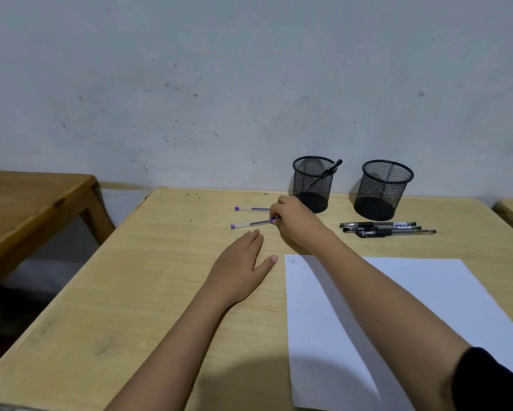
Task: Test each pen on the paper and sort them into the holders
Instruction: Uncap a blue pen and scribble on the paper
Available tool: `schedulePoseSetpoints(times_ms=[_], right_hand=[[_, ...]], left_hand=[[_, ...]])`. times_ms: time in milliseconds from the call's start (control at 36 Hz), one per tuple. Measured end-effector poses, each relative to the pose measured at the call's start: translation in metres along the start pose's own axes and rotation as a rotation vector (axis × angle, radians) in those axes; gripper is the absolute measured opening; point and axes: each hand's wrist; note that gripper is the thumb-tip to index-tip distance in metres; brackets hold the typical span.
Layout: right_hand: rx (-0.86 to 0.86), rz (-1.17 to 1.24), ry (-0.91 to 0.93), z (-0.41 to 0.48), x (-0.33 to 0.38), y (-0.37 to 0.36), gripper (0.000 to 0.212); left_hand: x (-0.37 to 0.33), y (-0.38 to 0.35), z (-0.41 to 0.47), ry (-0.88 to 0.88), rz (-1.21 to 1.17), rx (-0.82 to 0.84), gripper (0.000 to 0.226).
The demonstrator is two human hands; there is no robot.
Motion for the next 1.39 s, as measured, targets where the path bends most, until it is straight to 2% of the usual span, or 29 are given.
schedulePoseSetpoints(times_ms=[111,278,361,472,611,722,917,1111,1306,1389], right_hand=[[-0.055,0.08,-0.011,-0.01,-0.011,0.002,0.016],[-0.209,0.509,-0.168,-0.034,-0.009,0.027,0.01],[-0.243,0.636,-0.232,-0.046,-0.006,0.037,0.011],[-0.265,0.896,-0.342,-0.061,-0.005,0.043,0.008],[-0.184,1.249,-0.264,-0.078,-0.003,0.05,0.018],[-0.191,1.369,-0.217,-0.089,-0.003,0.056,0.019],[-0.137,1.331,-0.178,-0.097,-0.005,0.065,0.015],[-0.132,1.235,-0.185,-0.1,-0.005,0.073,0.015],[-0.105,1.296,-0.196,-0.102,-0.005,0.069,0.015],[-0.238,1.465,-0.275,-0.108,-0.025,0.077,0.009]], left_hand=[[-0.001,0.0,0.0,0.003,-0.019,-0.004,0.063],[-0.003,0.003,0.0,0.005,-0.054,-0.016,0.063],[-0.004,0.008,0.002,0.032,-0.147,-0.019,0.06],[-0.008,0.018,0.004,0.14,-0.567,-0.184,0.043],[-0.028,0.022,0.005,0.137,-1.095,-0.278,0.021],[-0.038,0.03,0.011,0.038,-1.081,-0.39,0.023],[-0.05,0.038,0.018,-0.026,-1.108,-0.431,0.015],[-0.047,0.043,0.018,-0.091,-0.997,-0.421,0.016],[-0.044,0.049,0.013,-0.13,-0.892,-0.41,0.018],[-0.02,0.064,0.008,-0.052,-0.847,-0.631,0.014]])
Point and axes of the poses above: each hand's wrist, its own z-axis towards the middle knuckle, its own y-axis out of the back of the hand, x = y × z, and after that the axes turned 11 degrees about -y, right-handed
